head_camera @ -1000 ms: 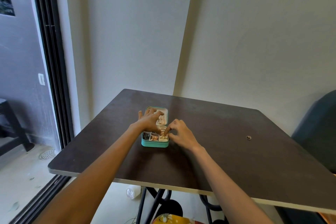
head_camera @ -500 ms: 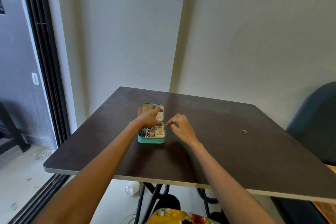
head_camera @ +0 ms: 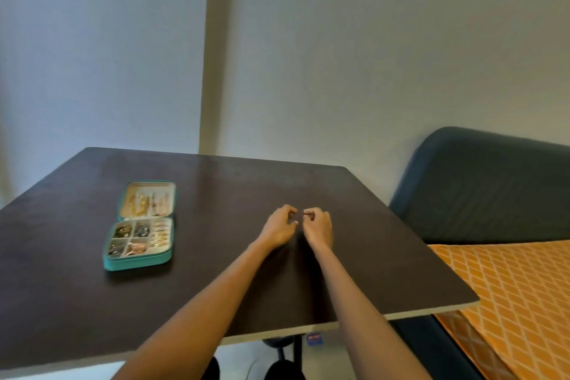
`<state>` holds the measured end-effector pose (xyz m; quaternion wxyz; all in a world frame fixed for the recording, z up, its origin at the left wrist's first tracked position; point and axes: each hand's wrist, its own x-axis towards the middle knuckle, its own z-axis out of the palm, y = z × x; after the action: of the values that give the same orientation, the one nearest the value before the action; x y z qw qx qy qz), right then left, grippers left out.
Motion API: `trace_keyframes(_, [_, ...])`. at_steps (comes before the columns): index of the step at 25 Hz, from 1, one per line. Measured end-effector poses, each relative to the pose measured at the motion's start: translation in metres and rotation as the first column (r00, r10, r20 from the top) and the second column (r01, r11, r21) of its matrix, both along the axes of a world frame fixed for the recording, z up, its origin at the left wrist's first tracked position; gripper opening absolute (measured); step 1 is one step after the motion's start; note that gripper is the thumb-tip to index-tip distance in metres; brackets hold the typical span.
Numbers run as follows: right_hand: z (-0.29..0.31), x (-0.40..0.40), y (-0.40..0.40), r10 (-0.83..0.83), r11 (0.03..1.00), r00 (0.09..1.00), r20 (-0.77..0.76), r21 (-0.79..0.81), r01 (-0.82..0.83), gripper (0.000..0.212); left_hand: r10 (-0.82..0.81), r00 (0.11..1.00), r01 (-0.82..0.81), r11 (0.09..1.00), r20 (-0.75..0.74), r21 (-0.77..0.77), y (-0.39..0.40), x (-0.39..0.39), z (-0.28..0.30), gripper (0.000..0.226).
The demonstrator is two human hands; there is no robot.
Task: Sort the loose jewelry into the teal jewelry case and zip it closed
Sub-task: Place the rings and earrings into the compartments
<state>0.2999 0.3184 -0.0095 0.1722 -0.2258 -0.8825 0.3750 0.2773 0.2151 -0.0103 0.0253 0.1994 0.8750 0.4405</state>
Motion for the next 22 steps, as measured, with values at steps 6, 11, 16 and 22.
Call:
trace_keyframes(6, [-0.006, -0.011, 0.057, -0.095, 0.994, 0.995, -0.019, 0.057, 0.096, 0.031, -0.03, 0.999, 0.027, 0.996, -0.035, -0.083, 0.053, -0.027, 0.0, 0.043])
trace_keyframes(11, [-0.01, -0.026, 0.06, -0.107, 0.955, 0.99, 0.088, 0.286, 0.078, 0.03, -0.07, 0.997, 0.06, 0.967, -0.035, -0.247, 0.063, -0.053, -0.004, 0.032])
trace_keyframes(16, [-0.021, -0.025, 0.064, -0.099, 0.987, 0.993, -0.064, 0.12, 0.106, 0.01, -0.129, 0.991, 0.135, 0.966, 0.044, -0.22, 0.067, -0.053, -0.004, 0.029])
trace_keyframes(22, [-0.018, -0.017, 0.066, -0.001, 0.957, 0.943, -0.333, -0.273, -0.095, 0.009, -0.006, 0.996, -0.015, 0.972, 0.085, 0.236, 0.057, -0.049, -0.016, 0.015])
